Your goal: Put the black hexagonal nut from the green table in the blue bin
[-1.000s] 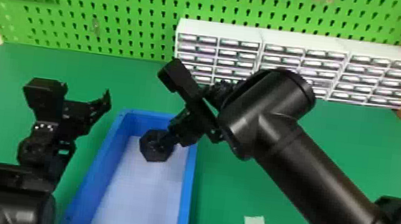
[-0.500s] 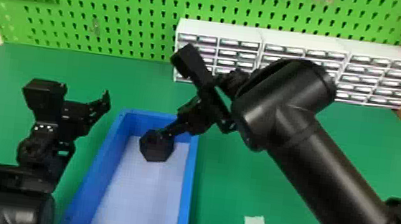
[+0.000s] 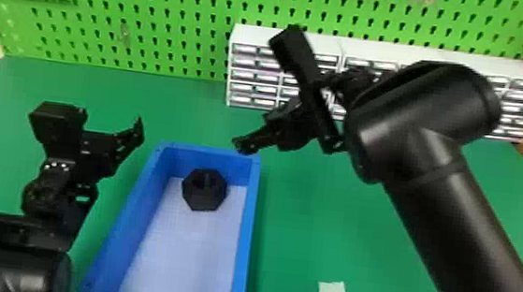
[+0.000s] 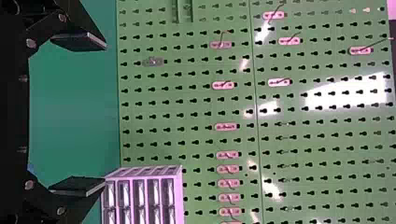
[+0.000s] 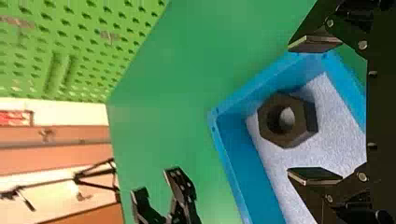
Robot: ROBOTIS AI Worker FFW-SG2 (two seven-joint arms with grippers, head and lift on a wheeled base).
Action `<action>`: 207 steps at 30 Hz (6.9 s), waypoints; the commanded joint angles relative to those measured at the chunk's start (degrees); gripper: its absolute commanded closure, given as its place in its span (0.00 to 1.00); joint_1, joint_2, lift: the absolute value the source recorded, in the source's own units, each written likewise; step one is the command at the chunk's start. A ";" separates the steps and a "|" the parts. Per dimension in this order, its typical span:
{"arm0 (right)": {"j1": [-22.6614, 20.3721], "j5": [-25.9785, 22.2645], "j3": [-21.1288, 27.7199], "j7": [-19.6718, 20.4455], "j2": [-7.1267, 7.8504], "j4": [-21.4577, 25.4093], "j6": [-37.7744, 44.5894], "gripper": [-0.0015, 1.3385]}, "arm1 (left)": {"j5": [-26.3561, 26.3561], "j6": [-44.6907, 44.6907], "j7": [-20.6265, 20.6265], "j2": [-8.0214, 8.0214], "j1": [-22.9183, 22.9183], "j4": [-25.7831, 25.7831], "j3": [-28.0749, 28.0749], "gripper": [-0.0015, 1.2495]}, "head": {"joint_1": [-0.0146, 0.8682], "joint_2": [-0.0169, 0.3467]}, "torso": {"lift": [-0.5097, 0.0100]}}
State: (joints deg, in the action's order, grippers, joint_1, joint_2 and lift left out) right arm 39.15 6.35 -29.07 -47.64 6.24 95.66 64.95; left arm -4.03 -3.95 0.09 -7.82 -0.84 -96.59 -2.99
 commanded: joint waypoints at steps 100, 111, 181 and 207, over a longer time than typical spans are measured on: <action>-28.87 -10.22 31.80 46.76 -5.18 -18.49 -72.77 0.26 | -0.45 0.00 0.44 0.18 -0.39 0.09 0.53 0.20 | 0.79 0.19 | 0.79; -28.87 -10.39 31.62 46.85 -5.01 -18.49 -73.04 0.26 | -0.81 0.00 0.53 0.18 -0.30 0.09 0.53 0.20 | 0.79 0.19 | 0.79; -29.13 -10.31 31.62 46.94 -5.01 -18.40 -72.95 0.26 | -1.16 0.00 0.62 0.09 -0.12 0.09 0.44 0.20 | 0.79 0.19 | 0.79; -29.22 -10.39 32.06 46.94 -4.74 -17.61 -72.33 0.26 | -0.98 0.26 0.62 0.27 -1.00 0.09 0.62 0.20 | 0.79 0.19 | 0.79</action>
State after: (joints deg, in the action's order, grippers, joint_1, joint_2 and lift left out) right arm 10.00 -4.07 2.89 -0.70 1.48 78.02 -7.38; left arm -5.02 -3.69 0.70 -7.59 -1.93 -96.50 -2.17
